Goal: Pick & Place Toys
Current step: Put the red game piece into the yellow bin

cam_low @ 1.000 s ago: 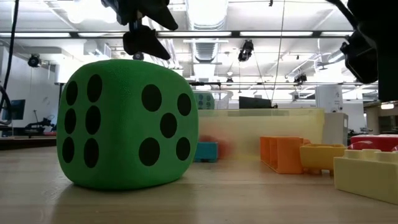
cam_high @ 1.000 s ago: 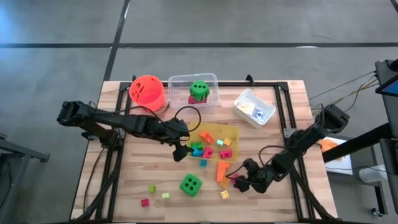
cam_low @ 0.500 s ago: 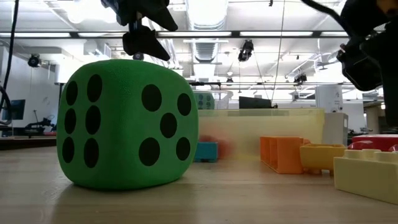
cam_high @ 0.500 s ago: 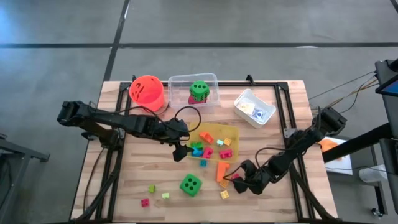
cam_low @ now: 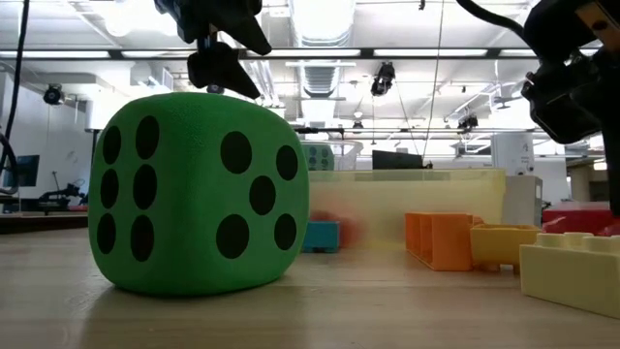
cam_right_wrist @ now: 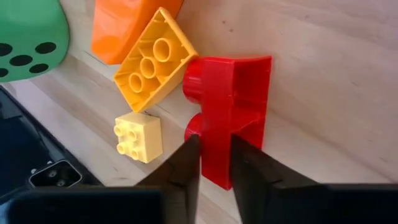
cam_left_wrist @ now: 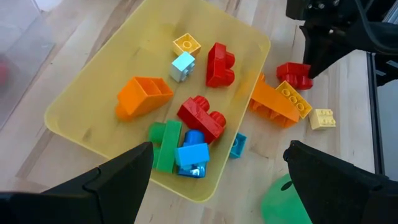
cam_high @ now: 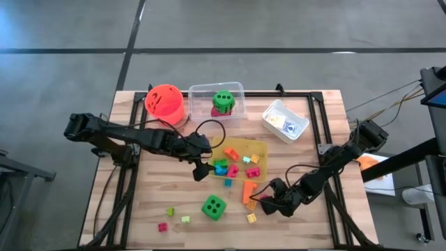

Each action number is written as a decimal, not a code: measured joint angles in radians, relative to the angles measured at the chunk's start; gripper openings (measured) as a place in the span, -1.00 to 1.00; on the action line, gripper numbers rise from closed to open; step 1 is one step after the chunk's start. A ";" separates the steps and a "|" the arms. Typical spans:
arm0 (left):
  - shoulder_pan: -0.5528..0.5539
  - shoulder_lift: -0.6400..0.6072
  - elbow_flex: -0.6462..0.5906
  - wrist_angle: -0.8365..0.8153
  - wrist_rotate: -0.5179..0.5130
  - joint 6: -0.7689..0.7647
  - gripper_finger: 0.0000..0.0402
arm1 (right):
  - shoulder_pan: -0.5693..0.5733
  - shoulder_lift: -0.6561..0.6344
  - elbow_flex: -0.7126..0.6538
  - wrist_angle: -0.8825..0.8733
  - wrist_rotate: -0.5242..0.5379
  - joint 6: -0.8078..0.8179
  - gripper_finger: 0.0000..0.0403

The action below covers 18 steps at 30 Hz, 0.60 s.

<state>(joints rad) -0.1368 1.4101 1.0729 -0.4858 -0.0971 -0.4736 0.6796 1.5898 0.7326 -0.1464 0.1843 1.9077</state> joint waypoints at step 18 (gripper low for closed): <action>0.000 0.000 0.000 -0.061 0.000 -0.033 0.80 | 0.000 -0.044 0.046 -0.059 -0.002 -0.069 -0.94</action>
<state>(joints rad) -0.1364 1.4101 1.0725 -0.5463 -0.0970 -0.5068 0.6800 1.5460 0.7786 -0.2057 0.1818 1.8384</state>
